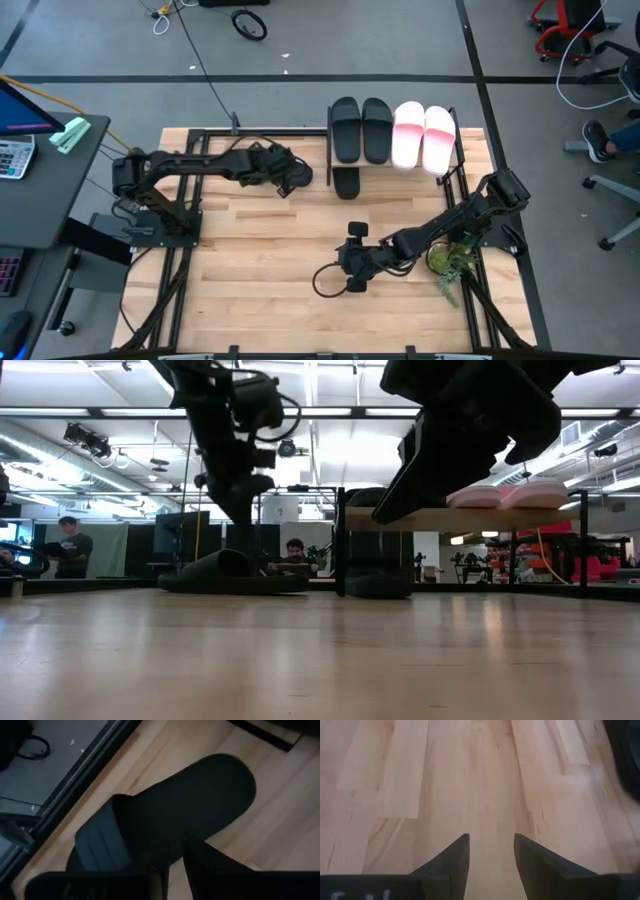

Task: Pick and place slides into the shelf
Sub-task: Put the black slide under the shelf

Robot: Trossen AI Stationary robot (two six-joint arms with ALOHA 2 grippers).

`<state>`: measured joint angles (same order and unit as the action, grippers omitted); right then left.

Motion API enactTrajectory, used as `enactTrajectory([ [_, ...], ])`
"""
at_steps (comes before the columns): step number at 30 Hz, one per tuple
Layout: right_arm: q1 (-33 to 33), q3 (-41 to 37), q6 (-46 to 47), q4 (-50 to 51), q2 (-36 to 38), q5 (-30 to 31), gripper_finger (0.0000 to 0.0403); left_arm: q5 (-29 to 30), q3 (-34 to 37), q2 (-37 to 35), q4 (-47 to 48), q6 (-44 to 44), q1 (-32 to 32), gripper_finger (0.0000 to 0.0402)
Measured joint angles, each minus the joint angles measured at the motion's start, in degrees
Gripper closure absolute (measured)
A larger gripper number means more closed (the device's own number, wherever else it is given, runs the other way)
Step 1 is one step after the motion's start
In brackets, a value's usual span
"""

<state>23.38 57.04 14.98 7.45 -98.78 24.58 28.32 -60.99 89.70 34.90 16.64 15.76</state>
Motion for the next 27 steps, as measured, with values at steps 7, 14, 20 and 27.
enactTrajectory([
  [7,0.0,0.0,-2.0,0.2,0.0,0.0,0.0244,1.6,2.4,0.4,-4.7,2.4,2.6,0.0285],
  [14,0.0,0.0,-3.2,0.2,0.0,0.0,0.0244,1.5,2.4,1.2,-5.9,6.8,4.5,0.0242],
  [20,0.0,0.0,-3.2,0.3,0.1,0.0,0.0244,1.3,2.4,5.7,-7.6,6.7,4.5,0.0235],
  [27,0.0,0.0,-3.2,0.3,0.1,0.0,0.0244,1.8,2.4,9.6,-7.4,3.5,5.4,0.0238],
])
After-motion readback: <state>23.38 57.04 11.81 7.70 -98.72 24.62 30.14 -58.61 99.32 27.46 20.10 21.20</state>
